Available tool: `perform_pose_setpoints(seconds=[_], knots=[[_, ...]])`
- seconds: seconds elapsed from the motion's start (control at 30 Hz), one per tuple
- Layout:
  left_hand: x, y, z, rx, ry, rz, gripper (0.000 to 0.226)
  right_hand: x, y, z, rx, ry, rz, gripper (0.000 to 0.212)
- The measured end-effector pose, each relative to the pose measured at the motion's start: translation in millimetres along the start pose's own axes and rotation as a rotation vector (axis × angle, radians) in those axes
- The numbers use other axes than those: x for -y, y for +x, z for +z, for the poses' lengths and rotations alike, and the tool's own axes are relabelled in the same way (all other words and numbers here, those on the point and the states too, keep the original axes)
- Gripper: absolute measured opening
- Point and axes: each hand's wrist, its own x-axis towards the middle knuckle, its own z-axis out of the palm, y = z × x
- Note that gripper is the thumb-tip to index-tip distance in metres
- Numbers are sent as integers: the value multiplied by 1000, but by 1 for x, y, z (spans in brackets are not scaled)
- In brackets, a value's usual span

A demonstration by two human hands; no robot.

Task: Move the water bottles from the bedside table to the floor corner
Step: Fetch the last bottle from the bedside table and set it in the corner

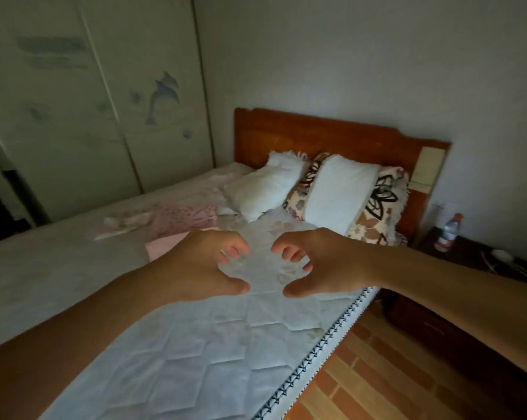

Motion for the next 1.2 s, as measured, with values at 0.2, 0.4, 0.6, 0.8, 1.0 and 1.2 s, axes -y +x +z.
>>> perform_pose_setpoints(seconds=[0.2,0.4,0.6,0.8,1.0,1.2], knots=[[-52,148,49,136,-3,204,55,-111,-4,-47,-123,34,212,70],[-117,269,95,281,-8,401,51,-203,-17,-96,-229,69,381,66],[-187,374,154,388,-5,530,53,-307,-46,-129,-304,99,543,64],[-266,484,238,468,-48,584,56,-439,-68,-168,-373,148,654,69],[-328,583,310,511,-71,558,55,-564,-79,-217,-416,213,711,66],[-355,680,366,520,-90,489,58,-667,-63,-245,-402,288,747,66]])
